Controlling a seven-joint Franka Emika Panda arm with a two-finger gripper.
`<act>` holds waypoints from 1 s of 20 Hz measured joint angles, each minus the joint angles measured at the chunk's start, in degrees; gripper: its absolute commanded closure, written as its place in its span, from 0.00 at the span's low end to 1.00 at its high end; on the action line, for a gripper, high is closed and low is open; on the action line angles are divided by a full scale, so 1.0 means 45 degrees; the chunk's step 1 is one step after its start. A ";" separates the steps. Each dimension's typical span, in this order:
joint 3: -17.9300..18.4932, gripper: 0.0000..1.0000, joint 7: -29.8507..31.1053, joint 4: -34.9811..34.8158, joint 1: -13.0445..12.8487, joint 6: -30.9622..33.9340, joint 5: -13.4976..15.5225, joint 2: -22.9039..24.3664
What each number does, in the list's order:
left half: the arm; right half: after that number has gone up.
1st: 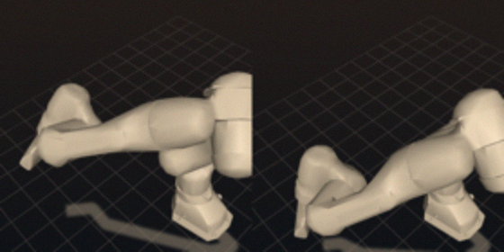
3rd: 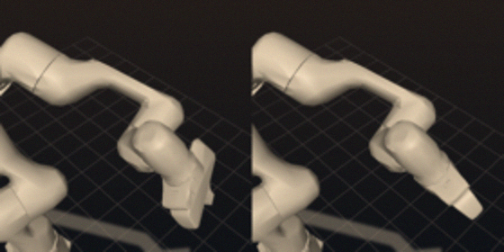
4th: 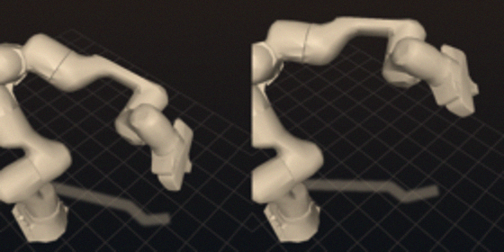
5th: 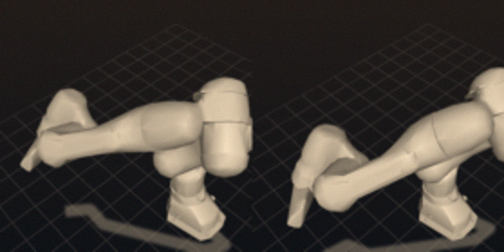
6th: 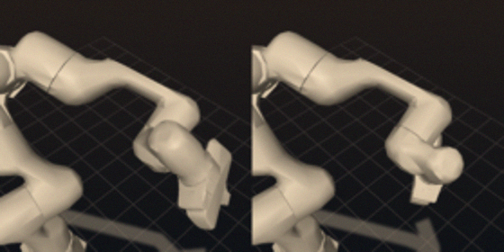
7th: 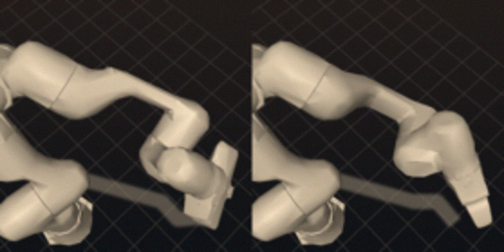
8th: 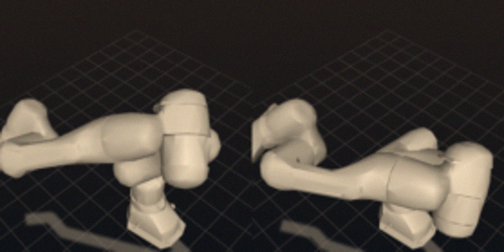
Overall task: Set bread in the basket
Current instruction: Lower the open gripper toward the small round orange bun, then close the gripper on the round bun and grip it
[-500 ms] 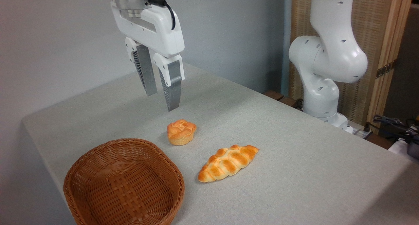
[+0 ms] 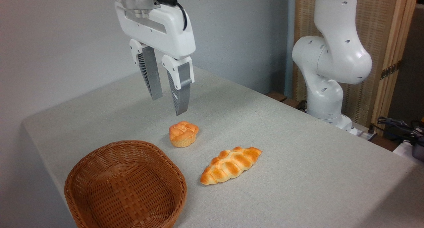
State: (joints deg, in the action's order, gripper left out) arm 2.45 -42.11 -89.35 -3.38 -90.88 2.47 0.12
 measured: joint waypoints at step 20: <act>-0.2723 0.00 0.0764 -0.5573 -0.1262 -0.3900 0.1424 0.0610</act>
State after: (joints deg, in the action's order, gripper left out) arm -9.80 -38.67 -114.43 -9.06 -108.43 8.87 2.86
